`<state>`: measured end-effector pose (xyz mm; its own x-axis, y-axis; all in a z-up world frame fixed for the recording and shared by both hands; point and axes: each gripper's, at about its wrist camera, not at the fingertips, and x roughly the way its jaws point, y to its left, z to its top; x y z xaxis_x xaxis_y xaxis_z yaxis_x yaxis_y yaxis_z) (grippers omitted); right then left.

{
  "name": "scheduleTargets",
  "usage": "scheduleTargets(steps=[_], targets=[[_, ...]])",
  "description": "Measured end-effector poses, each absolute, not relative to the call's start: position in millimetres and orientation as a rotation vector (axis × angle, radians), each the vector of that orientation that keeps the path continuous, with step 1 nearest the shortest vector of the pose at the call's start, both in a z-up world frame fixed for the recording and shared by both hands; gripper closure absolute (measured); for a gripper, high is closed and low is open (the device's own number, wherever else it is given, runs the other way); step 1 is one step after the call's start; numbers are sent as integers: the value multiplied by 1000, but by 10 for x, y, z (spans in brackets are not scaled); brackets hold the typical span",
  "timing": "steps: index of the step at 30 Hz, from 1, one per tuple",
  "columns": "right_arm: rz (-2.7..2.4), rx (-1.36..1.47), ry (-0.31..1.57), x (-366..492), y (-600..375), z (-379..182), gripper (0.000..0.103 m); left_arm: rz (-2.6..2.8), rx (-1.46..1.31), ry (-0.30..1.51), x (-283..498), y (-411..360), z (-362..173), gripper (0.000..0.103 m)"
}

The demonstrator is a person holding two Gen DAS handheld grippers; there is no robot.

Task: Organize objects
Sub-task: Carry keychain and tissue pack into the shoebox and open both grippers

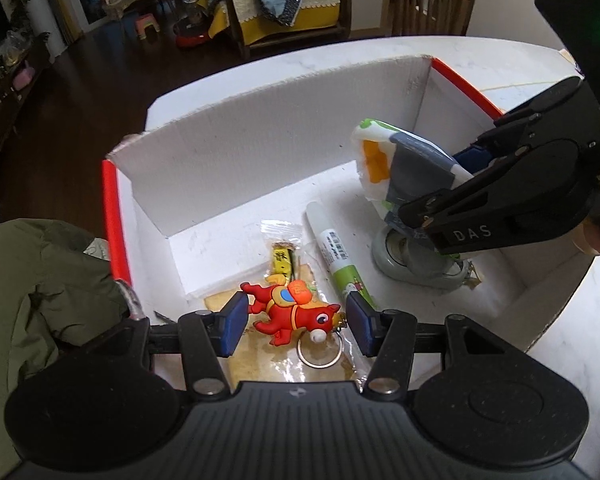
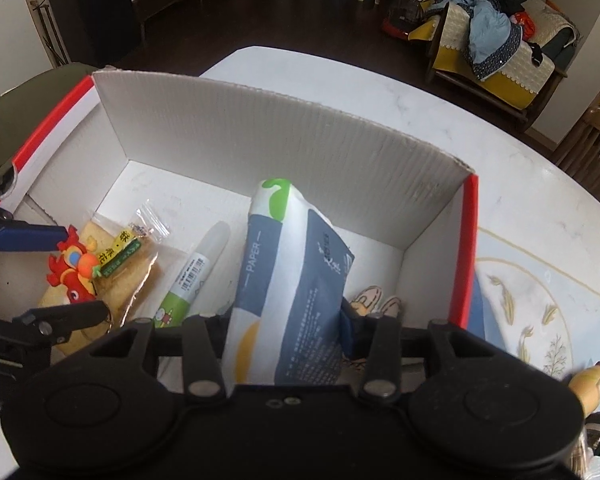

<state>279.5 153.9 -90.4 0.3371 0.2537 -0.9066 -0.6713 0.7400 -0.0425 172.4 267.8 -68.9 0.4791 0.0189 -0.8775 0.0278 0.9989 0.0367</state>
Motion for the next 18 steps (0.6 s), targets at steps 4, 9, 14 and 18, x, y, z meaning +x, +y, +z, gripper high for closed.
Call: scheduleTargets(steps=[4,9,14,18], targets=[[646,-449,1076,2775,1531,-897,53,-11,40,1101,1748,2666,-757,50],[663,-421,1079,2765,1464,-831,46,-17,28,1113,1739,2643,-818,45],[685,-408,1053,2698,1383,-693,38,-27,13,1099,1709,2607,-795,33],[696,-389,1034,2655,1308,-564,36,-15,-4,1080,1669,2603,-732,31]])
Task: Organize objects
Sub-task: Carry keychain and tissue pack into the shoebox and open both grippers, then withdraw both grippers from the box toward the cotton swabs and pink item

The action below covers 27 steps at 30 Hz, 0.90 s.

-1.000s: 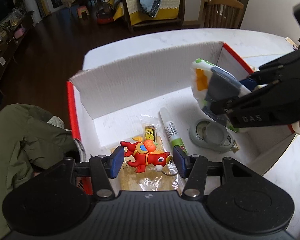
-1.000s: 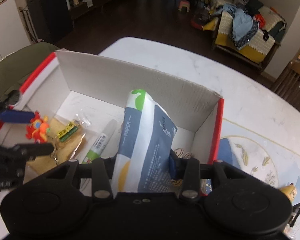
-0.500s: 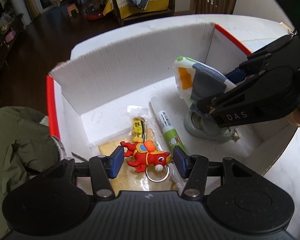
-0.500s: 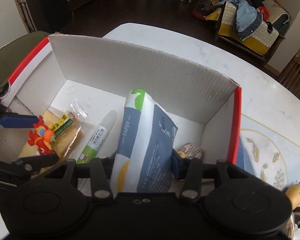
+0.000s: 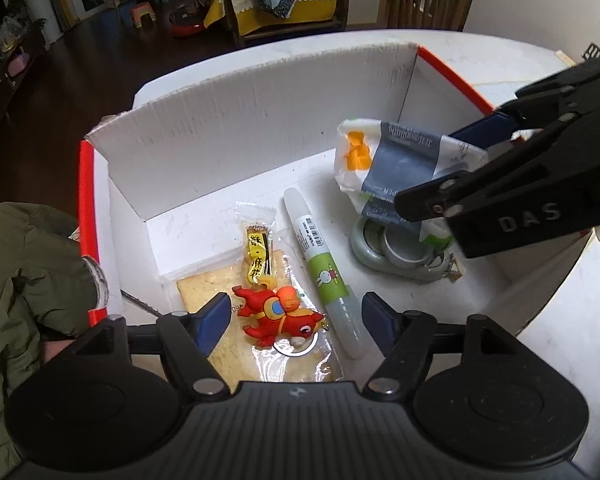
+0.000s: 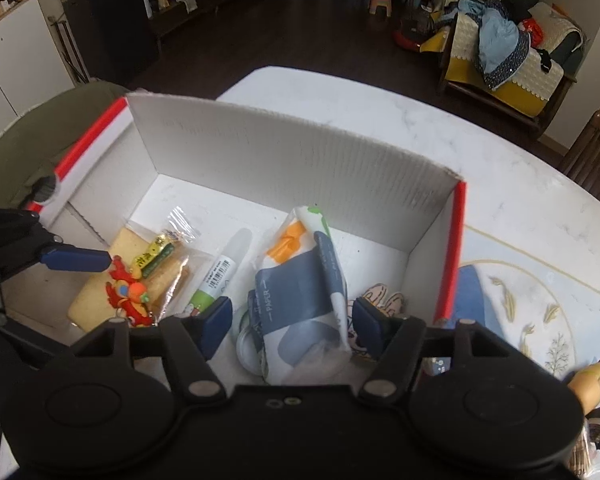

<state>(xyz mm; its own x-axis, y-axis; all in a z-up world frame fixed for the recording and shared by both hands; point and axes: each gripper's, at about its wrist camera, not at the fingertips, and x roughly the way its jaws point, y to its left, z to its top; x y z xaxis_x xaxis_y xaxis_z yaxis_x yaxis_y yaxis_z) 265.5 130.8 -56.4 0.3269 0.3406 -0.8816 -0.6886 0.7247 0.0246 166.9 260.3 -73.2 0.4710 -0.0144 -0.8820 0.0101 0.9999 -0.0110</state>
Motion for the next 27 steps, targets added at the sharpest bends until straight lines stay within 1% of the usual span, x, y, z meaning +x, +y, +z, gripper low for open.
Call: scheduleTargets(steps=[4,8,13,15,20,21,23,25,26,27], targets=[[716,-367,1012,2589,1207,-409,33,0,-21,1055,1612,2602,-619,31],[725,-361,980,2522,1110,-253,29,15,-28,1020,1535,2594,-479,31],[750,-338,955,2409,946,-76,27,29,-56,978,1450,2569,-294,31],[765,-336,941,2349,882,-18,23,33,-61,960,1412,2537,-214,31],[787,-349,911,2179,711,100,21,42,-61,922,1328,2417,-52,31],[796,-347,905,2150,667,129,18,43,-63,917,1309,2391,-23,31],[814,-348,893,2085,590,184,15,40,-68,904,1270,2325,35,31],[837,-351,881,2021,501,237,14,38,-69,889,1232,2248,82,26],[845,-356,874,1995,459,261,12,38,-71,881,1219,2213,103,21],[853,-360,865,1964,417,285,11,37,-75,874,1203,2176,120,20]])
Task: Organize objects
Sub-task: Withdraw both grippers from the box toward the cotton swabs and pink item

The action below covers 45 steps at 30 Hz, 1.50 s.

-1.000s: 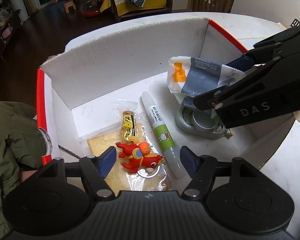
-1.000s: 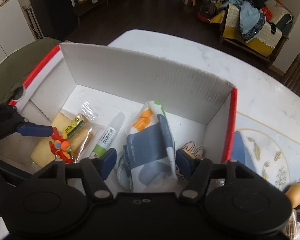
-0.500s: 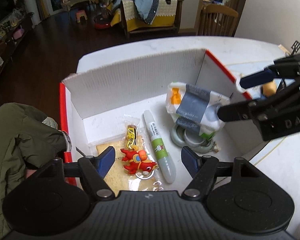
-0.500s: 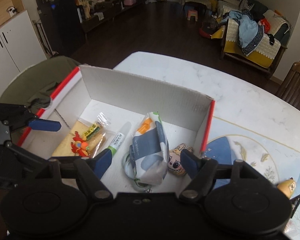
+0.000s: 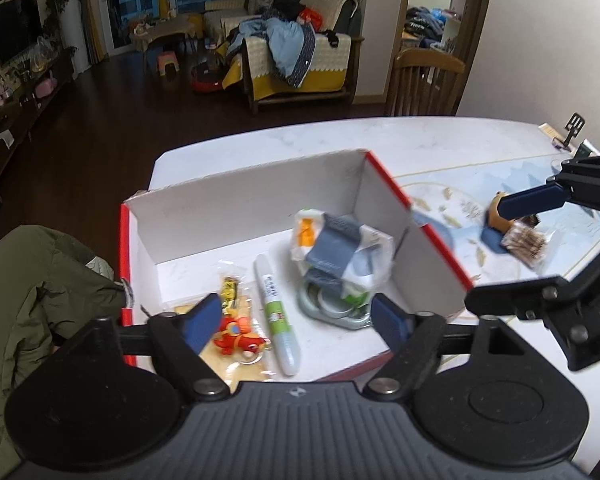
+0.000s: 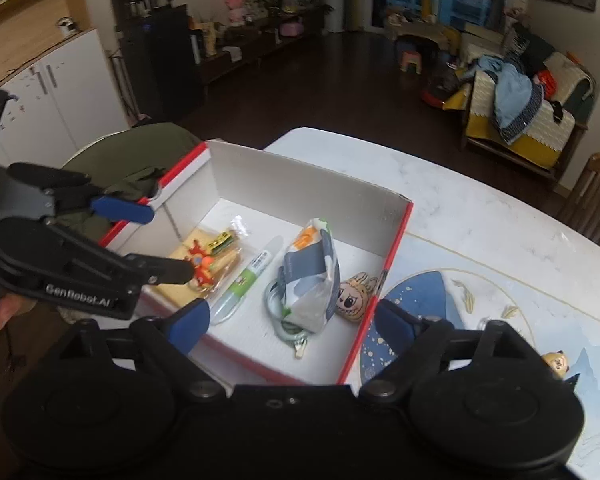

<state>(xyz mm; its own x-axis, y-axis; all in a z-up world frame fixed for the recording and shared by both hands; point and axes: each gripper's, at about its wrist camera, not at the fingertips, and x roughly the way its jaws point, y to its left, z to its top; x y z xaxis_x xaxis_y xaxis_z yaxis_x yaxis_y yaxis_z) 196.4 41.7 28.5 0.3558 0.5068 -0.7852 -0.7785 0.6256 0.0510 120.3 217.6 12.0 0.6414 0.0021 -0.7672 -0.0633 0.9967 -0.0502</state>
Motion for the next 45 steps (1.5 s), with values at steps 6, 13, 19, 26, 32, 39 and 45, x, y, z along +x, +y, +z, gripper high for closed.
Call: scheduleTargets(steps=[6,13,19,26,32,39,45], targets=[[900,-352,837,1858,110,385,4,46,-86,864,1166,1905,194,20],[925,-344,824,1811,-356,427,0,41,-116,862,1172,1504,204,20],[916,-332,840,1844,-835,360,0,2,-125,872,1223,1097,160,18],[865,-348,867,1927,-1333,180,0,-53,-120,898,1335,618,49,13],[807,-352,884,2055,-1688,17,0,-93,-125,918,1470,297,-71,7],[741,-355,902,2252,-2123,-124,0,-120,-131,936,1680,-25,-236,1],[697,-348,927,2466,-2437,-266,0,-125,-187,950,1927,-235,-379,1]])
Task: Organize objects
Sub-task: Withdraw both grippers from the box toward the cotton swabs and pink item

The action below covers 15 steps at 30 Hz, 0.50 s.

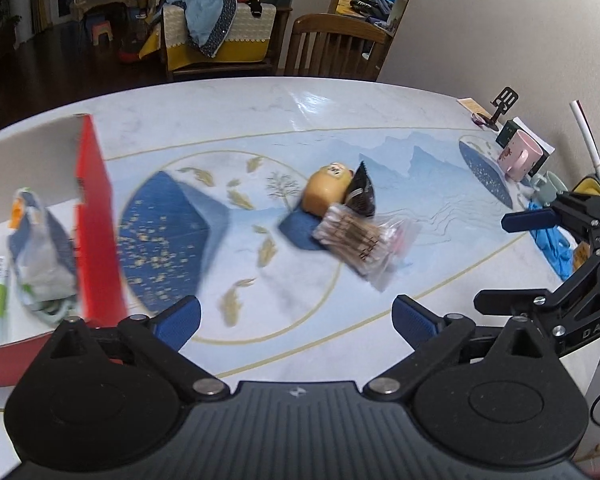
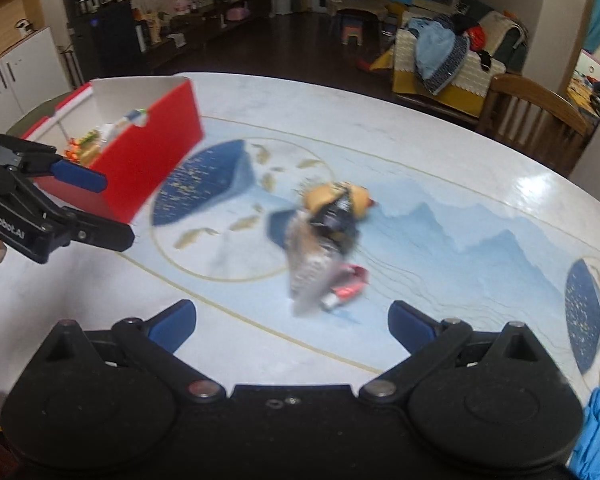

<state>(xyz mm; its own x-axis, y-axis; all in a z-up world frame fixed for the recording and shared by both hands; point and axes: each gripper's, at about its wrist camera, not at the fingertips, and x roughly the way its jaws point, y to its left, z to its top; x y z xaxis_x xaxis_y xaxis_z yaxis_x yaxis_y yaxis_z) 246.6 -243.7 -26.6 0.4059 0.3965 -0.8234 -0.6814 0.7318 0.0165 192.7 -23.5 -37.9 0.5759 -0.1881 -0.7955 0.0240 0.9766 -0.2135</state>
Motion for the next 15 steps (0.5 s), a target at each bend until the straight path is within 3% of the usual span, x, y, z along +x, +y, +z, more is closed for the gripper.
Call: scheduleTargets(steps=[15], targets=[[635,-323,999,2930,-2848,-716,2,-110,-187,1038,2790,-967,-644,0]])
